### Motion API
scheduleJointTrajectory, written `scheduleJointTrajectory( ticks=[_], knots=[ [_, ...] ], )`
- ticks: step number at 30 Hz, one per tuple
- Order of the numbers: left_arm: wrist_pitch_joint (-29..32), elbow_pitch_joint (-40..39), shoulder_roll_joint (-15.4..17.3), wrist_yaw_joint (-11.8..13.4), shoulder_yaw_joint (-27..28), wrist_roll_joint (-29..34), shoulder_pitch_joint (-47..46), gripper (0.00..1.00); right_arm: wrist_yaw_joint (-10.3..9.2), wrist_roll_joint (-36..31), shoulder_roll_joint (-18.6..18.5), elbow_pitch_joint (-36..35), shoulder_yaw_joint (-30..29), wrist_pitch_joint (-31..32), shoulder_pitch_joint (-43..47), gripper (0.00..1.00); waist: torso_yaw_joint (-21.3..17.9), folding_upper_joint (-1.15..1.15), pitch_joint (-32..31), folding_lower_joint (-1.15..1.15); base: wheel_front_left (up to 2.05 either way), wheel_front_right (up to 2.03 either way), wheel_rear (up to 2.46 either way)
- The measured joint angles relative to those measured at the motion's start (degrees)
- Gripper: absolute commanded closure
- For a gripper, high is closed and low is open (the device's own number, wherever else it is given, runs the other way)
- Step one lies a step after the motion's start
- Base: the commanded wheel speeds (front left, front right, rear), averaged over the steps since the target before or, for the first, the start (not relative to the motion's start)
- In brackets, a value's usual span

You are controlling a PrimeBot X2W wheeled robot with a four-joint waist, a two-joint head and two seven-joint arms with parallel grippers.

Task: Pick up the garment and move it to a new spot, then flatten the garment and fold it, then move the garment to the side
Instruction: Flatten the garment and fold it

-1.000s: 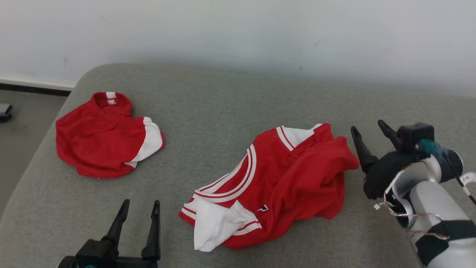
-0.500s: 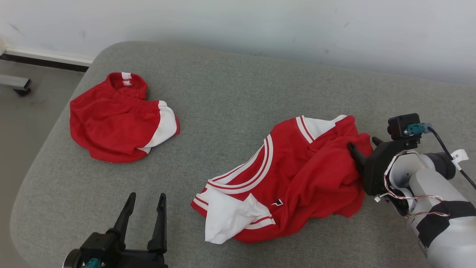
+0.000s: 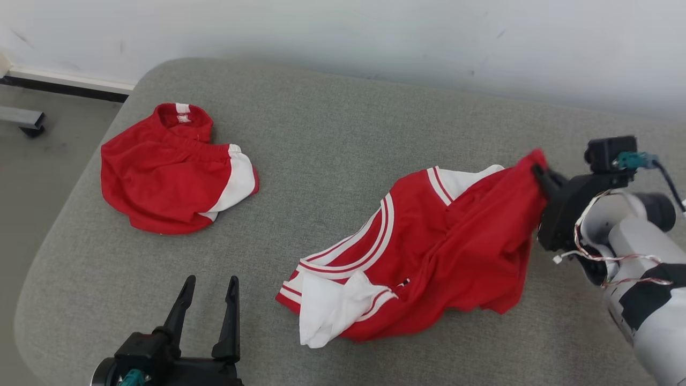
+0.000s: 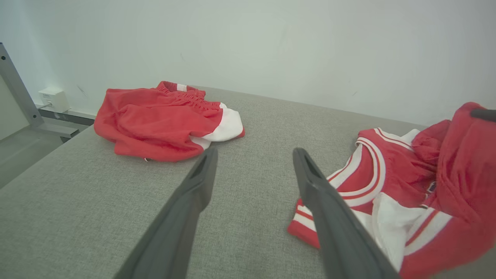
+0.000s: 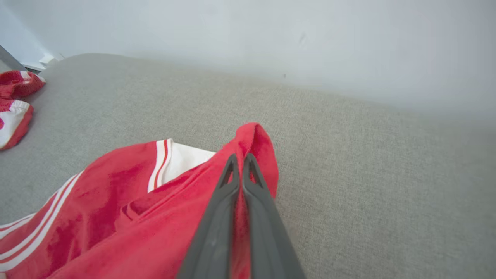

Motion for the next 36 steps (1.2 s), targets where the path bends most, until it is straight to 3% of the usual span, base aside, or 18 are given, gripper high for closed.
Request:
scheduleJointTrajectory(
  ticks=[11,17,21,28,36],
  knots=[
    [0.0,-0.3,0.0,0.3,1.4,0.6,1.8,0.0,0.0,-5.4,-3.8,0.1,3.5,-16.9,-6.3,1.0,-2.6,0.0,-2.9,-0.01,0.0,0.0,0.0],
    [0.0,-0.4,0.0,0.3,1.6,0.6,3.0,0.0,0.0,-7.7,-4.2,-2.8,5.1,-20.1,-4.9,1.0,-5.0,0.0,-4.5,-0.01,0.0,0.0,0.0],
    [0.0,-0.4,0.0,0.7,2.1,0.6,4.2,0.0,0.0,-8.9,-4.3,-9.0,3.1,-20.4,1.3,1.0,-6.6,0.0,-5.7,-0.01,0.0,0.0,0.0],
    [0.0,-0.6,0.0,0.7,3.1,0.7,6.1,0.0,0.0,-11.9,-4.1,-22.3,-5.5,-20.6,17.1,1.0,-9.6,0.0,-7.1,-0.01,0.0,0.0,0.0],
    [0.0,-0.9,0.0,0.6,3.1,0.7,6.5,0.0,0.0,-13.6,-0.1,-32.4,-16.4,-20.6,38.1,1.0,-13.3,-0.01,-8.2,-0.01,0.0,0.0,0.0]
  ],
)
